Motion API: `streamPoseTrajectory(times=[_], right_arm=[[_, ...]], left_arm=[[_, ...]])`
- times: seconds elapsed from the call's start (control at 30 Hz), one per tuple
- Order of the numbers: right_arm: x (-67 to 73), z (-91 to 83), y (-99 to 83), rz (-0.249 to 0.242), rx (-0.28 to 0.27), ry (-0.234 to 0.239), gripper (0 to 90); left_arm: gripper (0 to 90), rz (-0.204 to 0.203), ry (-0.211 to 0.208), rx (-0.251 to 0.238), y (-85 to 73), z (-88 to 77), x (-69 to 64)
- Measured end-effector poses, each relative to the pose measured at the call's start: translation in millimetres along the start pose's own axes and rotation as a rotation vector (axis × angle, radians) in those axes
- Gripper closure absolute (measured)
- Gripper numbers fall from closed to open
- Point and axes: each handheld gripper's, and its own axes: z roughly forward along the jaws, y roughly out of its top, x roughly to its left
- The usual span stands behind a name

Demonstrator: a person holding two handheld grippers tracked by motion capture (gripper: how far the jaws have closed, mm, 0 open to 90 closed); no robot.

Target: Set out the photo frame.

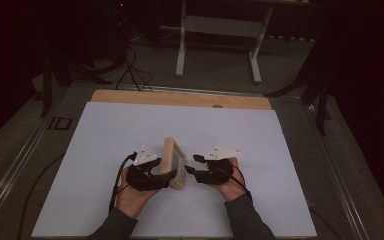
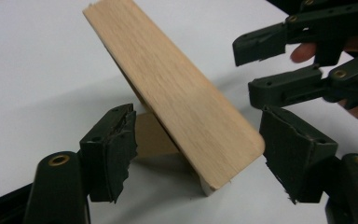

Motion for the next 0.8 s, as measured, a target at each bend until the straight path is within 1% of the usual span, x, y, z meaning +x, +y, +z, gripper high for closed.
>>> streamPoseTrajectory(times=[0.1,0.2,0.43,0.8], right_arm=[[-0.3,-0.6,0.1,0.002,0.0,-0.002,48.0],[-0.8,-1.1,0.3,0.002,-0.002,-0.004,48.0],[-1.4,-2.0,0.6,0.002,-0.006,-0.006,48.0],[-3.1,-4.0,0.7,0.006,-0.011,-0.01,48.0]], left_arm=[[29.2,-0.002,-0.001,0.008,-0.8,2.1,-0.8],[32.0,-0.007,-0.003,0.008,-0.9,3.5,-1.8],[43.0,-0.013,-0.011,0.005,-0.9,3.2,-2.2],[46.5,-0.019,-0.018,0.011,-0.7,1.9,-1.0]])
